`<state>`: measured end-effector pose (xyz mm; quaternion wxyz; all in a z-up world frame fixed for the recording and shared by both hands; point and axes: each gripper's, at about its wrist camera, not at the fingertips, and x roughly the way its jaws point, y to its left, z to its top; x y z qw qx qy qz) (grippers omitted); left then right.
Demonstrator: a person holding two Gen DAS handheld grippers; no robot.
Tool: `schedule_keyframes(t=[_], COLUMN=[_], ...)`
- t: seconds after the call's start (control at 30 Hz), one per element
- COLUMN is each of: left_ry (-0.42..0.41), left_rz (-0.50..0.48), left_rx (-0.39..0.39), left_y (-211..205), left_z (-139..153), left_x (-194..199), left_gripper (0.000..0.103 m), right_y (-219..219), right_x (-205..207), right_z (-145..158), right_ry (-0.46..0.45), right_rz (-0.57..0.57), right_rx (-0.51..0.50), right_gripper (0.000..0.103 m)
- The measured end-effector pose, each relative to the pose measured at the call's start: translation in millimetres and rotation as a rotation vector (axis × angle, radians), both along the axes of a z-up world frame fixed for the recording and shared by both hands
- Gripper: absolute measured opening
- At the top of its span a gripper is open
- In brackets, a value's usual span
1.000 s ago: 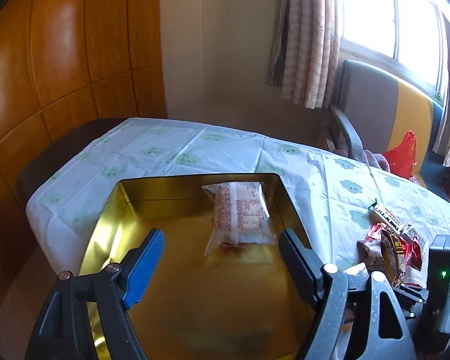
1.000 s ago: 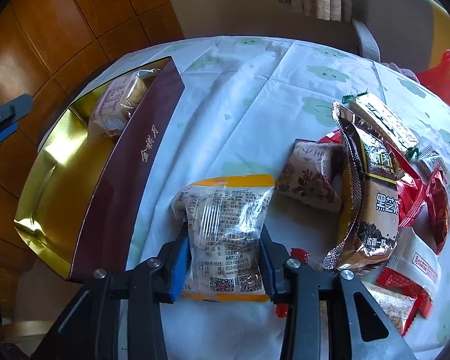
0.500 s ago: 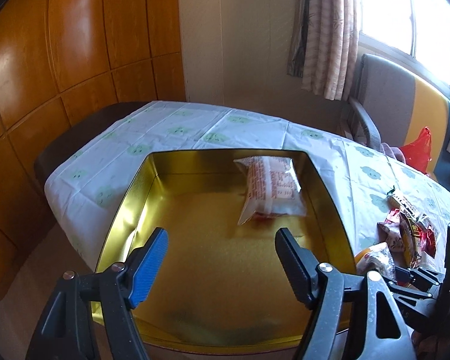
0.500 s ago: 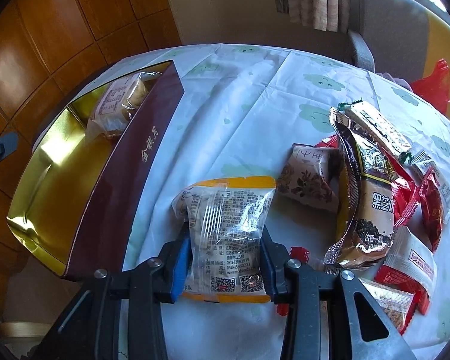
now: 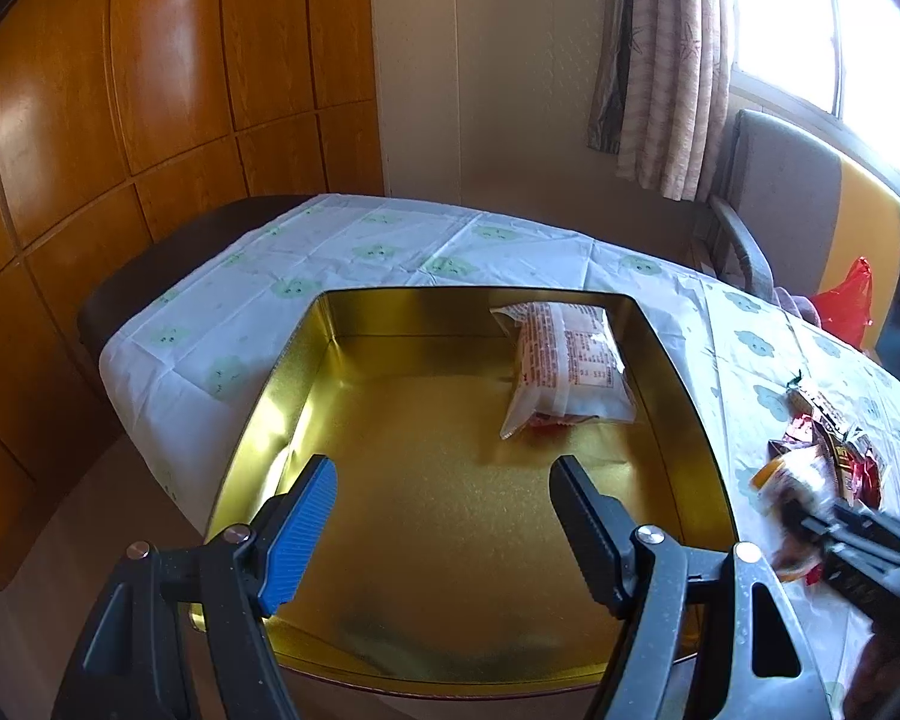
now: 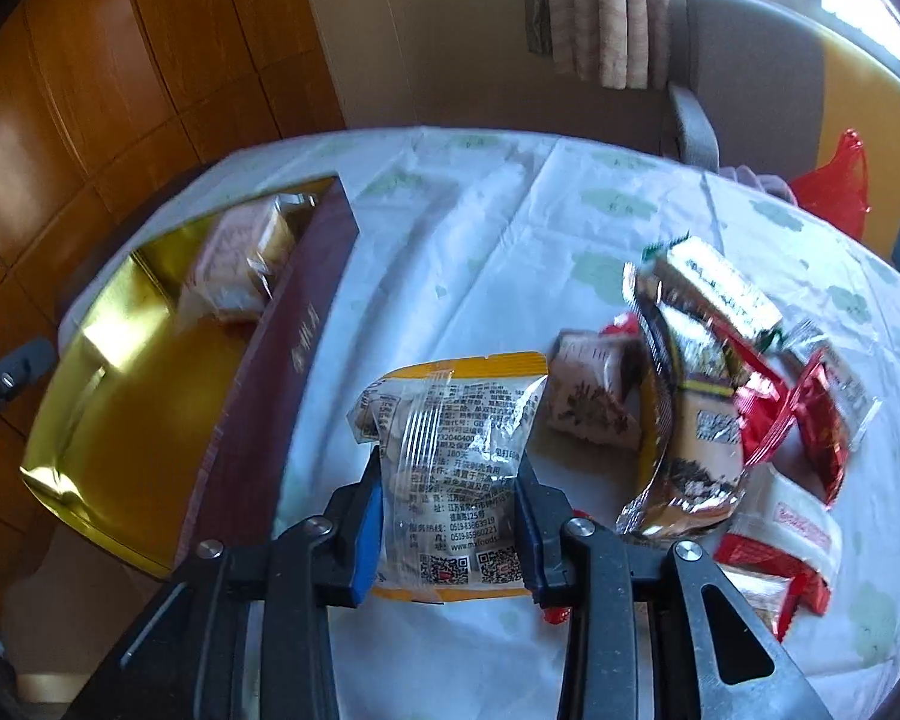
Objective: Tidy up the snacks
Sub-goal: 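Lower the small clear bag into the tin and open the right gripper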
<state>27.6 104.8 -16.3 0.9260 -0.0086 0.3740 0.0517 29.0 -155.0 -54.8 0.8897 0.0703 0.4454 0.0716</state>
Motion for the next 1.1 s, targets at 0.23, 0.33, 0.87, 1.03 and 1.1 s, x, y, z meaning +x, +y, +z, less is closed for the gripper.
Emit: schedule_keyframes(t=[0.23, 0.33, 0.87, 1.03, 1.1], left_ry=[-0.004, -0.008, -0.026, -0.022, -0.024], left_rz=[0.031, 0.045, 0.052, 0.050, 0.047], left_rx=[-0.001, -0.001, 0.013, 0.016, 0.016], left_y=[11, 16, 22, 21, 20], left_z=[0, 0, 2, 1, 1], left_x=[1, 1, -1, 0, -1], left_gripper=[0.075, 0.075, 0.074, 0.074, 0.074], right_y=[28, 52, 116, 108, 104], right_x=[1, 7, 50, 46, 41], right_z=[49, 57, 22, 23, 26], right_ry=[-0.085, -0.083, -0.011, -0.030, -0.038], right_rz=[0.091, 0.162, 0.256, 0.231, 0.217], right_rx=[0.071, 0.084, -0.055, -0.030, -0.010], right_gripper=[0.037, 0.037, 0.043, 0.045, 0.045])
